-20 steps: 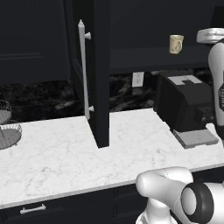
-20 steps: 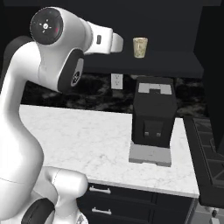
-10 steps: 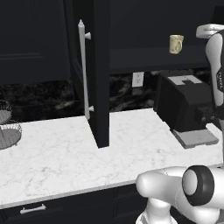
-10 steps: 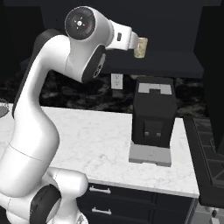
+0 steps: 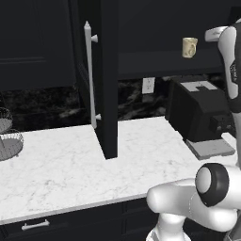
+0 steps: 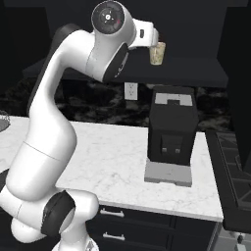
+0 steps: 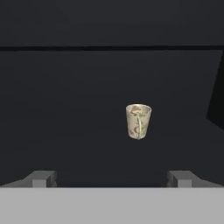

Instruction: Gather all objects into one cabinet and sort the glasses and bowls to opposite sides.

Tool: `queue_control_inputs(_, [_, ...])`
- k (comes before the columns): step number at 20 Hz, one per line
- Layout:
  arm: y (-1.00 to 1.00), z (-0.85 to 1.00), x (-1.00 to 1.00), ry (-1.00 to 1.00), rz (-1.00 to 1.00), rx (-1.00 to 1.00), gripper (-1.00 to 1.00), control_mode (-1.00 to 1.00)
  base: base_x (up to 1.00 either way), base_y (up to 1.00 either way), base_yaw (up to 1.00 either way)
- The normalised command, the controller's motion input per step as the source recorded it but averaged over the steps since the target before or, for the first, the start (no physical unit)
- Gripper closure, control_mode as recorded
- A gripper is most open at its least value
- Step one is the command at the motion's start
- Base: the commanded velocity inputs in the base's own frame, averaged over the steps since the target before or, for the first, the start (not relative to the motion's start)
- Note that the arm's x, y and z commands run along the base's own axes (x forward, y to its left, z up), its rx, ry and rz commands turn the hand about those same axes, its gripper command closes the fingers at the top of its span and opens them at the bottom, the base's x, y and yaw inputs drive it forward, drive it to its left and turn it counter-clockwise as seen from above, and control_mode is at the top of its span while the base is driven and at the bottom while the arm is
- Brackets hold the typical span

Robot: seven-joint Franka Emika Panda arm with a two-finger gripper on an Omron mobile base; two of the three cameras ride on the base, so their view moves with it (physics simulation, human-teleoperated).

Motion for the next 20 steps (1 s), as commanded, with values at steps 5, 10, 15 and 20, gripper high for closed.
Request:
queue_control_inputs(5, [-0.22,-0.01,0.56,0.06,0.01,-0.03,-1.0,-1.0,0.0,0.0,0.0])
queue_control_inputs(10, [-0.13,-0.16,0.36,0.0,0.0,-0.01,-1.0,-1.0,0.0,0.0,0.0])
queue_control_inputs(15, [-0.01,-0.09,0.1,0.0,0.0,-0.03,-1.0,-1.0,0.0,0.0,0.0])
queue_control_inputs(20, [-0.02,-0.03,0.26,0.03,0.0,-0.02,-1.0,-1.0,0.0,0.0,0.0])
